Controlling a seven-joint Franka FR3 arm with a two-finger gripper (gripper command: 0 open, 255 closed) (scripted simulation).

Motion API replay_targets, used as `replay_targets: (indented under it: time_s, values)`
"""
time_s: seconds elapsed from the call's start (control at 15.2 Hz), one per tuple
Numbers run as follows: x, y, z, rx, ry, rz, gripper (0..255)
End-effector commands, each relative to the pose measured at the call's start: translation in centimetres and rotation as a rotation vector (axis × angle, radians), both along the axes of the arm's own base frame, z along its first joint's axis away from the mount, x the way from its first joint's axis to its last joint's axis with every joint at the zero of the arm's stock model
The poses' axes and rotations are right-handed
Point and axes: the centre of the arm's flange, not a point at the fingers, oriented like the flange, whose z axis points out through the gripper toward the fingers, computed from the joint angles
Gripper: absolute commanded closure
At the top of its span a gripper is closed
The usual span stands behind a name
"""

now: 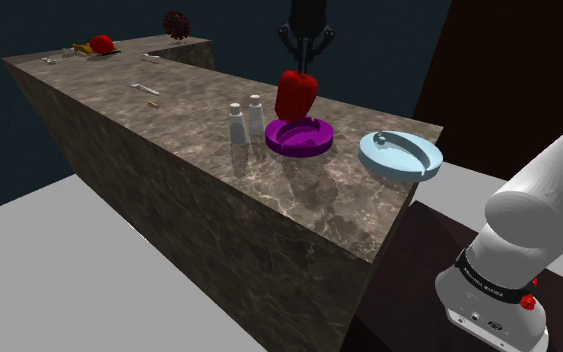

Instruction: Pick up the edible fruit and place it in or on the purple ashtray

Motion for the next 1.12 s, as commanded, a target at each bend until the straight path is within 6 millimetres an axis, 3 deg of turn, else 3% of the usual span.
replay_targets:
  time_s: [0.0, 0.2, 0.66, 0.73, 1.06]
  values:
    - [-0.1, 0.0, -1.2, 0.000, -0.001, 0.000, 255]
    - [-0.1, 0.0, -2.6, 0.000, -0.001, 0.000, 255]
    - [-0.1, 0.0, -2.6, 0.000, -0.001, 0.000, 255]
    - [-0.1, 0.0, -2.6, 0.000, -0.001, 0.000, 0]
    - [-0.1, 0.0, -2.6, 0.000, -0.001, 0.000, 0]
